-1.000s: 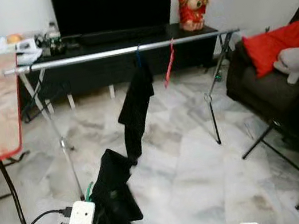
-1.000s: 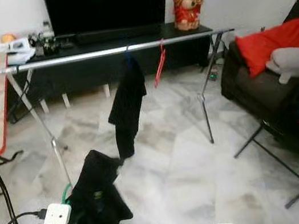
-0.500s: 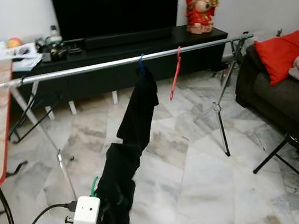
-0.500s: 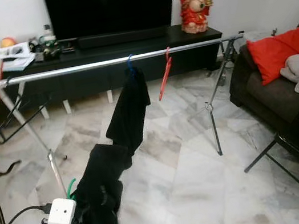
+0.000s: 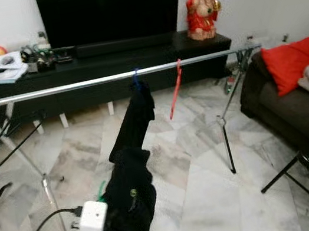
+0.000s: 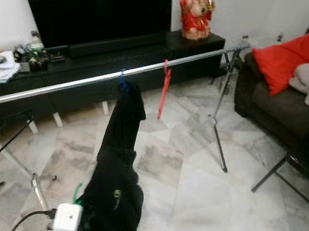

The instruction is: Hang hanger

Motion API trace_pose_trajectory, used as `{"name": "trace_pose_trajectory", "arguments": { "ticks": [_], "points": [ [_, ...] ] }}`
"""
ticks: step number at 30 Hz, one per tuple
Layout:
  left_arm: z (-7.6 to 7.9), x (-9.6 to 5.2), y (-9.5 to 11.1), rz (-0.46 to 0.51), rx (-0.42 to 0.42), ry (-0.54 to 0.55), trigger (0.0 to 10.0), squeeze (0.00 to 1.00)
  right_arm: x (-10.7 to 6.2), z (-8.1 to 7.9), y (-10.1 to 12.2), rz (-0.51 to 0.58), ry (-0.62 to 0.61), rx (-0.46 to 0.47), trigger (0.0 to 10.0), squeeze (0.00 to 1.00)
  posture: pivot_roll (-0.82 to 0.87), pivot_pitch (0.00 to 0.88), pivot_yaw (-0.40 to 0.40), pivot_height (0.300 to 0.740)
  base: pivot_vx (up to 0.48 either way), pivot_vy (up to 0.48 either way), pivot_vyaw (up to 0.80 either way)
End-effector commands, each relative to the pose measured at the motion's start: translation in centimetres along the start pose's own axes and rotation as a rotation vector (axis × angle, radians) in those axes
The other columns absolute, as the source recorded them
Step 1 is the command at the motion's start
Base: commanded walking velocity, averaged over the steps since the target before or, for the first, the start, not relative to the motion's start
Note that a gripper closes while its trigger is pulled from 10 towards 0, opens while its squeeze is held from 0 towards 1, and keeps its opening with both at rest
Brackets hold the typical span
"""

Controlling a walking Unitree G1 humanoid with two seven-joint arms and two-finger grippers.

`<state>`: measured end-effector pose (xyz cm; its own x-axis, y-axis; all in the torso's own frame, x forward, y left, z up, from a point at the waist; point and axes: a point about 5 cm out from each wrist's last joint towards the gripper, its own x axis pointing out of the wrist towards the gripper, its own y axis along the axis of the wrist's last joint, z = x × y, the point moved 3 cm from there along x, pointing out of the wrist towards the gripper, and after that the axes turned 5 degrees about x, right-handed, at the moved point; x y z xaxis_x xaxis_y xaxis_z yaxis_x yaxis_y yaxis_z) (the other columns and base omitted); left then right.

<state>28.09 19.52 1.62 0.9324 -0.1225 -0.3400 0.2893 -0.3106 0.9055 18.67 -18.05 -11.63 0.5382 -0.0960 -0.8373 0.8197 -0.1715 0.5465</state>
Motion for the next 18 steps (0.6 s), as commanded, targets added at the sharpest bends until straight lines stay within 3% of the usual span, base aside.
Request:
{"name": "trace_pose_trajectory", "arguments": {
  "ticks": [1,9,18],
  "points": [
    [1.04,0.37,1.07,0.042,0.002,-0.034,10.0,0.0,-0.12,1.6,-0.38,-0.009,-0.041,0.003,10.0,0.0,0.16,0.0,-0.09,0.74,0.337,0.0,0.0],
    [1.24,0.37,1.03,0.04,0.013,-0.048,10.0,0.0,-0.11,1.59,-0.38,-0.012,-0.039,-0.003,10.0,0.0,0.16,0.0,-0.094,0.74,0.328,0.0,0.0],
    [1.66,0.21,1.37,0.068,-0.002,-0.069,10.0,0.0,-0.1,1.65,-0.32,-0.01,-0.037,-0.006,10.0,0.0,0.16,0.0,-0.097,0.74,0.0,0.0,0.0]
  ]
}}
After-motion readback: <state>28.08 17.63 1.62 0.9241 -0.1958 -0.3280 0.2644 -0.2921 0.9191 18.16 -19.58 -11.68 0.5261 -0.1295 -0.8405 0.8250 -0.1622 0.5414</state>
